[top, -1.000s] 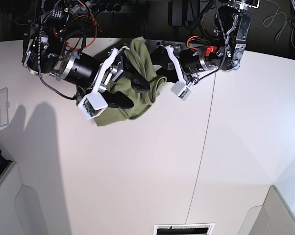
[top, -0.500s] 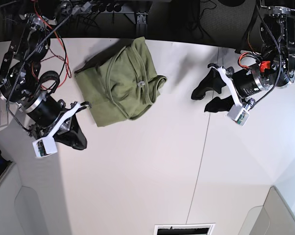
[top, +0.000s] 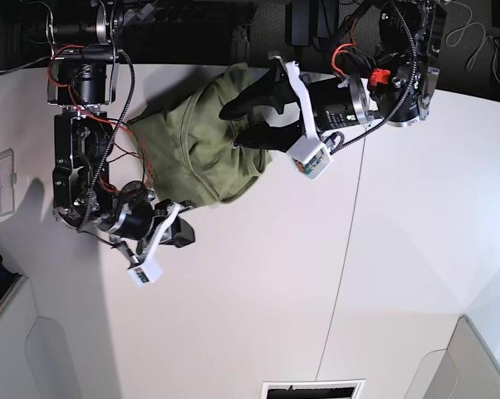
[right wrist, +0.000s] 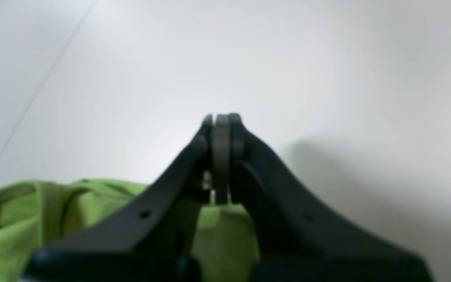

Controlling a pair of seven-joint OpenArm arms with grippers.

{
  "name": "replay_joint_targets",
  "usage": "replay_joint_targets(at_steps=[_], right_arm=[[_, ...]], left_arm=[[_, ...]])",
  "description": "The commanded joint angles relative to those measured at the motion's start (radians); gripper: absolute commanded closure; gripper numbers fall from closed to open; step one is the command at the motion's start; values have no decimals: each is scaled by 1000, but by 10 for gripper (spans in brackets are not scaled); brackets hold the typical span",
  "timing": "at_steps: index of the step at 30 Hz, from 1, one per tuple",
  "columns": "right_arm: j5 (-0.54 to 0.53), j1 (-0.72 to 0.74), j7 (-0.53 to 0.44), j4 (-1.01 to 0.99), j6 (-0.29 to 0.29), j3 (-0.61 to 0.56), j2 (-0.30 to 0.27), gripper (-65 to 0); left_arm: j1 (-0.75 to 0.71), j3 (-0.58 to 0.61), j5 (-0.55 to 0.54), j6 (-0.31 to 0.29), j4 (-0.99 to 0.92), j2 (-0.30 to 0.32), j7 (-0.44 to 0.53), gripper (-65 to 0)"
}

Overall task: Layout the t-shirt on the table in an organized manner, then fold the t-shirt properly
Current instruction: 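Press and tuck the folded bundle with both grippers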

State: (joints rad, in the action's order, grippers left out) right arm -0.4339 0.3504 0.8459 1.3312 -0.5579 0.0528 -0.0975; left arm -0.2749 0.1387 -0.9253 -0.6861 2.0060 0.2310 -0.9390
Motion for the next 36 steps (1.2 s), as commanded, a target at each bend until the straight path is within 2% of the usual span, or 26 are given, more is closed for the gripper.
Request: replay_joint_targets(at_steps=[1, 5, 8, 11, 17, 26, 30, 33, 36], right_arm=[[-9, 28, -31, 6, -6, -21, -2, 0], [8, 17, -24, -6, -6, -84, -11, 0], [-2, 18, 19, -5, -6, -88, -34, 0], [-69, 11, 59, -4, -6, -88, -78, 0], [-226, -53, 101, 2, -7, -87, -147, 0], [-306, -249, 117, 176, -14, -84, -154, 0], [-279, -315, 116, 293, -14, -79, -151, 0], [-262, -324, 116, 356, -3, -50, -151, 0], [-263, -331, 119, 428, -3, 13, -151, 0]], left_arm=[[6, 10, -5, -12, -2, -13, 23, -326], [9, 53, 58, -12, -97, -49, 37, -326], [16, 63, 154, -12, -182, -50, 103, -326], [60, 62, 231, -12, -269, -50, 128, -326], [225, 62, 265, -12, -407, -48, 128, -326], [487, 91, 272, -12, -605, -47, 127, -326], [544, 116, 269, -12, -638, -44, 127, -326], [564, 115, 197, -12, -584, -2, 122, -326], [565, 115, 141, -12, -461, 66, 61, -326]])
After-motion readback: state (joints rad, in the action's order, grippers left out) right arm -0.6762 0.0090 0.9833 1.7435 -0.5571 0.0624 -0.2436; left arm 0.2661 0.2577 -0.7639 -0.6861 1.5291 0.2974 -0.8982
